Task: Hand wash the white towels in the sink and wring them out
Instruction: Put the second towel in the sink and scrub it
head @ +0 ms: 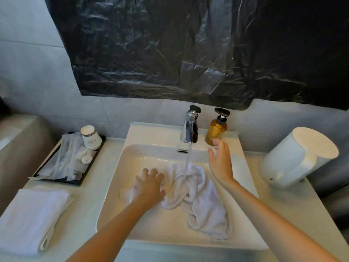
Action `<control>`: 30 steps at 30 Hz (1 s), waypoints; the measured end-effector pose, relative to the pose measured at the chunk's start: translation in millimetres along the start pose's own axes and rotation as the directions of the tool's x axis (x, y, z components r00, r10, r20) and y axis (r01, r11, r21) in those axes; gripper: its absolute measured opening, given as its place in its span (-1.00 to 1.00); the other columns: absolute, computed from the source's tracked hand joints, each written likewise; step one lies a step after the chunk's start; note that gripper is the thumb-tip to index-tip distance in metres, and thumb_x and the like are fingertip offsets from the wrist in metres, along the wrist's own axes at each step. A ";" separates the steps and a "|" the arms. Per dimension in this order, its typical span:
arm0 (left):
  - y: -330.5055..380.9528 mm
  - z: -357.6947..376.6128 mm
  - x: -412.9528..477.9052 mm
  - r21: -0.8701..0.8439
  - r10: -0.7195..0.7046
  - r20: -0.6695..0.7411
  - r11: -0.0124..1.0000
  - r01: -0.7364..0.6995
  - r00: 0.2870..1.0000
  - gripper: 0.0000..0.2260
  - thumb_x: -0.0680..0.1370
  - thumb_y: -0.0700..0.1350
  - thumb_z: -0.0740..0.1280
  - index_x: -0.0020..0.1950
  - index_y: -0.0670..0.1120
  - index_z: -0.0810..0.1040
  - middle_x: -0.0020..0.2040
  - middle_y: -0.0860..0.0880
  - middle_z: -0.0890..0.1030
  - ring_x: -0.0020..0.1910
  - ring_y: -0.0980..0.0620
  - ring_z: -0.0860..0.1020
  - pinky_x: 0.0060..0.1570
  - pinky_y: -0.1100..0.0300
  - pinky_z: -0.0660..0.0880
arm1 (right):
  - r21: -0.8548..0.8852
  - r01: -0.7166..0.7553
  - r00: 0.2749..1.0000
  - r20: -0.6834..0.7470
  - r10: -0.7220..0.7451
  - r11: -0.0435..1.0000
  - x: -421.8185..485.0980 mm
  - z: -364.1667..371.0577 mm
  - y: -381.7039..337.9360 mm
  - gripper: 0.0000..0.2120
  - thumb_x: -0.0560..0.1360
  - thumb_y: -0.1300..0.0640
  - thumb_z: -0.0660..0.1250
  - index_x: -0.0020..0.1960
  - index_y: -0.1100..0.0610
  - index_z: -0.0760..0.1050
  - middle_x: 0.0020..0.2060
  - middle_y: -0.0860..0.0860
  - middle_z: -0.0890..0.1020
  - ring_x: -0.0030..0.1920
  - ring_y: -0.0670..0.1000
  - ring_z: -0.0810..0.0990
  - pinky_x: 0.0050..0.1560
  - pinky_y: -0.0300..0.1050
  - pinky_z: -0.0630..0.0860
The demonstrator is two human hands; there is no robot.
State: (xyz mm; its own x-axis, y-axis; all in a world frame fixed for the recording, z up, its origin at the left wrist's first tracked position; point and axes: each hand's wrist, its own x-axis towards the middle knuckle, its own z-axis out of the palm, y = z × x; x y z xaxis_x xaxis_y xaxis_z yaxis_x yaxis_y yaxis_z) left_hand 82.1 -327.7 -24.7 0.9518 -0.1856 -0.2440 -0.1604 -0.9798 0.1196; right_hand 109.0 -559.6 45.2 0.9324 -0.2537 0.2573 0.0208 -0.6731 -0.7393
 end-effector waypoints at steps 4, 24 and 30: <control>18.8 7.4 -0.7 -0.102 0.131 0.174 0.988 -0.115 0.976 -0.31 0.47 0.27 0.27 0.55 0.20 0.10 0.55 0.04 0.14 0.53 -0.21 -0.02 0.41 -0.29 -0.07 | -0.410 -0.339 0.800 0.347 0.489 0.847 -39.3 23.0 57.8 -0.48 0.52 -0.05 0.30 0.38 0.17 0.31 0.28 0.15 0.43 0.33 0.23 0.34 0.23 0.01 0.37; 5.8 -37.8 14.3 -0.912 -0.242 0.002 0.398 0.101 0.970 -0.88 0.54 -0.13 0.26 -0.14 -0.10 0.55 -0.33 -0.08 0.59 -0.48 0.03 0.51 -0.45 0.19 0.46 | -0.079 -0.367 0.889 0.264 0.375 0.927 -9.1 -21.7 22.5 -0.85 0.50 0.23 0.28 0.07 0.14 0.47 -0.01 0.08 0.57 0.00 0.09 0.53 -0.10 -0.13 0.41; 44.2 -47.9 16.0 -0.928 -0.068 0.035 0.368 0.057 0.997 -0.91 0.57 -0.17 0.27 -0.10 -0.06 0.55 -0.18 -0.01 0.58 -0.18 0.02 0.53 -0.25 0.21 0.47 | -0.074 0.103 0.980 0.176 -0.089 0.992 7.2 -51.9 -50.5 -0.39 0.56 0.32 0.23 0.54 0.02 0.15 0.50 -0.06 0.23 0.49 -0.04 0.17 0.34 -0.24 0.18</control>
State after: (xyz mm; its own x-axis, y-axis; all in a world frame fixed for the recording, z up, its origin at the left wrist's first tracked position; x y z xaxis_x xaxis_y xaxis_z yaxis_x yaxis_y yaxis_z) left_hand 102.8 -370.4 22.7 0.9509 -0.1212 -0.2848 0.2380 -0.3020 0.9231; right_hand 95.9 -563.4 116.7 0.9757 -0.0668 0.2089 0.0904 -0.7453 -0.6606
